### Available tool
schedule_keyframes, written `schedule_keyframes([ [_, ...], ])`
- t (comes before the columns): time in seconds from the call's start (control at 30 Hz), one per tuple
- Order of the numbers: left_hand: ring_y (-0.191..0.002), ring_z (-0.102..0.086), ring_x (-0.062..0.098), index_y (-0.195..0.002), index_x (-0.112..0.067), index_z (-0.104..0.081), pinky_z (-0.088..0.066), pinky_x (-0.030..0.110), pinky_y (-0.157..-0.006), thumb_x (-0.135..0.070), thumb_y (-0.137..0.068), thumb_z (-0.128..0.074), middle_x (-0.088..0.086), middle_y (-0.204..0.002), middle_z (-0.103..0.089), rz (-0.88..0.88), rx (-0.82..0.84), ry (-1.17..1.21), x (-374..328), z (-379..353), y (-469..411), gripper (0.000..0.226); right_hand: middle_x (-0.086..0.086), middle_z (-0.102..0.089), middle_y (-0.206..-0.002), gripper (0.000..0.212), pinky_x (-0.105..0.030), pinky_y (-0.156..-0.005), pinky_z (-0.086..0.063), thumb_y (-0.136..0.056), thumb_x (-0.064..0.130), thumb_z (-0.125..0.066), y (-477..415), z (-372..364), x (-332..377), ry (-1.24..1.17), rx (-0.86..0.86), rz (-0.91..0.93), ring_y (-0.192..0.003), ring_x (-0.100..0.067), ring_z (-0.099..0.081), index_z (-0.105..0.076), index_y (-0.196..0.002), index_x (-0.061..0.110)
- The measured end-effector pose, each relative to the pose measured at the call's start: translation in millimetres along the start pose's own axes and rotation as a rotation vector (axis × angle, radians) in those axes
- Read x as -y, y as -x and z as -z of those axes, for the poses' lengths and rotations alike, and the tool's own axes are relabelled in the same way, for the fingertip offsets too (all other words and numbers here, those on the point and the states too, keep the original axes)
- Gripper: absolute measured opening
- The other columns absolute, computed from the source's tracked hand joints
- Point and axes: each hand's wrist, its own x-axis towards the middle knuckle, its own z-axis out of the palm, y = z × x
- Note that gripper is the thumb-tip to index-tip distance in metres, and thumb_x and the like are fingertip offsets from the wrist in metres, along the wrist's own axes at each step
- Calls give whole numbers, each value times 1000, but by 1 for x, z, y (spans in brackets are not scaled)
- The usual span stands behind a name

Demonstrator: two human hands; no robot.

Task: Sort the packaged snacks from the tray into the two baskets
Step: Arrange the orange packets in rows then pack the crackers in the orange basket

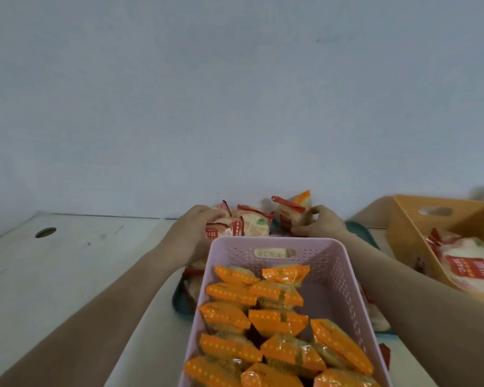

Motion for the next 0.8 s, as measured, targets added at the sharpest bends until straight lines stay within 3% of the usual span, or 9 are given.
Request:
schedule_keyframes([
  [0.13,-125,-51,22,-135,-24,-53,-41,39,-107,-31,-80,-76,2,-139,-55,102,-67,189,-11,-2,8,60,-2,-63,-104,59,-48,-88,-51,-62,36,-83,0,-6,4,23,16,115,-94,-22,-61,-45,-107,26],
  [0.2,-122,-53,21,-130,-22,-57,-42,36,-104,-30,-81,-74,2,-135,-58,89,-125,223,-13,-3,9,53,-3,-62,-97,54,-41,-77,-53,-67,32,-83,4,-6,2,-41,2,137,-86,-19,-60,-42,-100,22],
  [0.3,-118,-55,22,-129,-21,-56,-45,38,-101,-37,-90,-63,2,-130,-61,67,-176,251,-13,-1,6,43,-4,-62,-100,59,-32,-68,-48,-70,31,-84,9,1,-1,-151,-40,166,-88,-20,-60,-40,-106,17],
  [0.37,-129,-44,23,-136,-28,-48,-35,46,-107,-43,-94,-53,0,-140,-52,43,-100,-13,-15,0,-3,44,-4,-61,-104,62,-34,-74,-47,-73,29,-81,15,12,0,-153,-90,196,-94,-23,-60,-39,-116,14],
  [0.43,-136,-28,21,-141,-39,-40,-22,45,-109,-48,-94,-51,-6,-147,-39,-46,-17,-278,-23,2,-10,49,-4,-61,-99,49,-34,-74,-45,-77,30,-76,20,25,1,-70,-152,200,-92,-24,-59,-46,-110,12],
  [0.53,-115,-45,14,-125,-36,-60,-35,34,-97,-44,-91,-59,-6,-128,-56,-193,105,-193,-45,4,-18,35,-2,-62,-79,18,-29,-67,-44,-79,28,-69,28,37,-2,9,-117,146,-84,-23,-62,-57,-79,15],
  [0.63,-91,-59,4,-99,-32,-75,-46,20,-78,-34,-87,-67,-16,-97,-67,-220,337,77,-65,4,-30,14,-4,-65,-79,18,-24,-54,-43,-80,29,-70,37,37,-6,27,21,109,-71,-18,-61,-61,-78,13],
  [0.7,-93,-62,5,-107,-33,-73,-49,24,-80,-38,-87,-65,-16,-104,-69,-271,490,3,-82,0,-44,22,-7,-69,-84,27,-22,-50,-45,-82,38,-68,40,38,-7,20,115,83,-67,-16,-63,-64,-84,11],
  [0.8,-94,-55,12,-128,-34,-56,-44,29,-81,-44,-89,-57,-11,-114,-63,-396,662,-360,-97,-17,-67,40,-6,-70,-92,38,-25,-57,-48,-84,51,-64,40,39,-7,7,154,72,-77,-16,-65,-63,-90,13],
])
